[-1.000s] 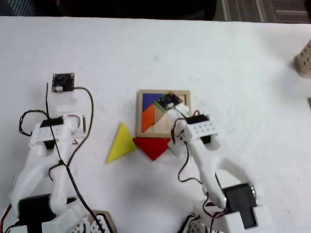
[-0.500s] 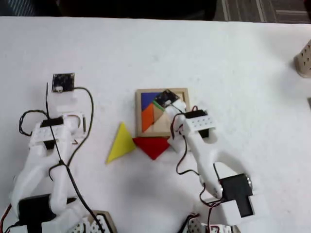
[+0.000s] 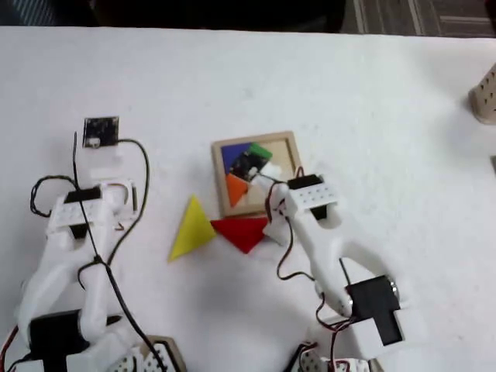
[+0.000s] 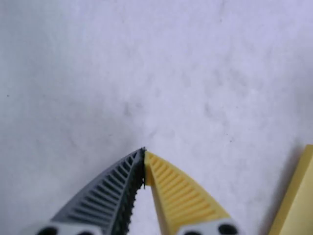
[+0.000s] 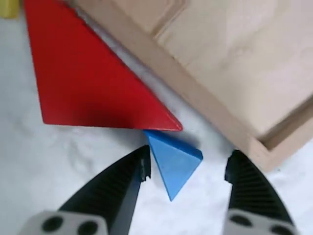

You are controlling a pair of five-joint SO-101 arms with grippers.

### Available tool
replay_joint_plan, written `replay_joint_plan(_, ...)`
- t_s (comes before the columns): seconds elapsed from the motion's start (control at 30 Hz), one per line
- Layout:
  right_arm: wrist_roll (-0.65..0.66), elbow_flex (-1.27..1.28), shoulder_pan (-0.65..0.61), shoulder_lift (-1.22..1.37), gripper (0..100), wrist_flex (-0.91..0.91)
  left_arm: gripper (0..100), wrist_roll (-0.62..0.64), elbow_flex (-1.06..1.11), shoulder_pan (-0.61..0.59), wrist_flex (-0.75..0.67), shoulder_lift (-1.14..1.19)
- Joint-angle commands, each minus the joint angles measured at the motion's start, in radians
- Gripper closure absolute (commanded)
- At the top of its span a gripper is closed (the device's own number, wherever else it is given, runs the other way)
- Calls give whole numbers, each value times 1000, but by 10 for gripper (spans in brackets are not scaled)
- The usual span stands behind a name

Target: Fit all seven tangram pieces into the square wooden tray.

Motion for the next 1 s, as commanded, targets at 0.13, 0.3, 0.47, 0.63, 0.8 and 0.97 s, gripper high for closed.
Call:
replay_joint_plan(0.13,71,-63,-13,-2,793,4,976,-8,0,-12,-29,-47)
replay_joint_plan(0.3,121,-87,-18,44,874,35,976,-8,0,-12,-29,-47)
replay_joint_plan(0.47,124,-120,-19,76,822,101,976,-9,0,-12,-29,-47)
replay_joint_plan(0.63,126,-121,-19,77,815,102,976,-9,0,-12,-29,-47)
replay_joint_plan(0.8,121,-121,-18,76,814,104,976,-9,0,-12,-29,-47)
replay_joint_plan(0.97,68,-155,7,61,801,145,976,-9,-2,-12,-31,-47)
